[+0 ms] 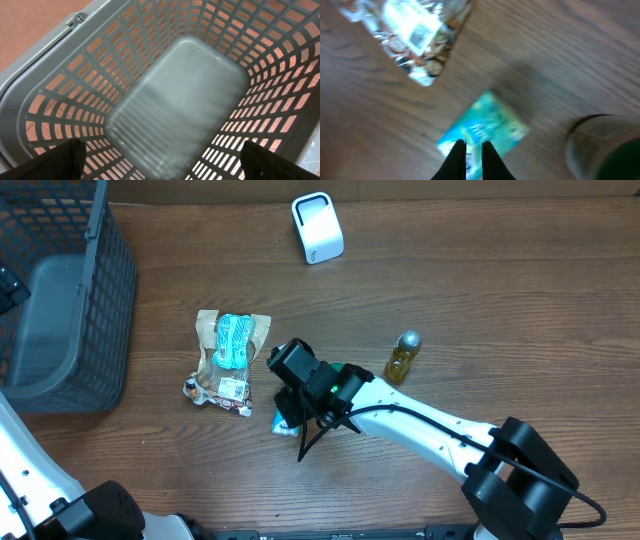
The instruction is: Scan the item barcode
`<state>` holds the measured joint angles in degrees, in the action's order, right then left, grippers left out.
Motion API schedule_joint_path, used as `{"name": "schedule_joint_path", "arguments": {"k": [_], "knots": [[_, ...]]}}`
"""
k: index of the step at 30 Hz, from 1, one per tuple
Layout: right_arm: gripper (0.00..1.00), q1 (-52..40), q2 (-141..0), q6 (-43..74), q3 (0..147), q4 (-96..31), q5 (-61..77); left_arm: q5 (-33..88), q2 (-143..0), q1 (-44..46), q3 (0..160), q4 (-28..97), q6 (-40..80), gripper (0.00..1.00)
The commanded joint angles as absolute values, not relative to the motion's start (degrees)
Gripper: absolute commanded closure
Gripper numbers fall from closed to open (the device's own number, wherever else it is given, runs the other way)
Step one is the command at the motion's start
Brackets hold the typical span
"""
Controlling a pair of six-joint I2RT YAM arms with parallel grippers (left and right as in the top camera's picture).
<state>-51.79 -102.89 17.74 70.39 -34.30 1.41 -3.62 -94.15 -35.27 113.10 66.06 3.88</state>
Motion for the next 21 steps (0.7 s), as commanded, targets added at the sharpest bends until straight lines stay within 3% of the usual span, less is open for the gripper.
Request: {"name": "schedule_joint_path", "arguments": {"k": [1,21], "knots": [[0.91,-51.6,-102.9,17.9,71.2,-34.2,-7.0,-3.1,-94.6,-35.2,114.1,66.0,2.8,0.0],[0.87,-51.6,-102.9,17.5,71.2,-43.4,-17.1,-3.1,-94.6,-35.2,114.1,66.0,2.8,0.0]]}}
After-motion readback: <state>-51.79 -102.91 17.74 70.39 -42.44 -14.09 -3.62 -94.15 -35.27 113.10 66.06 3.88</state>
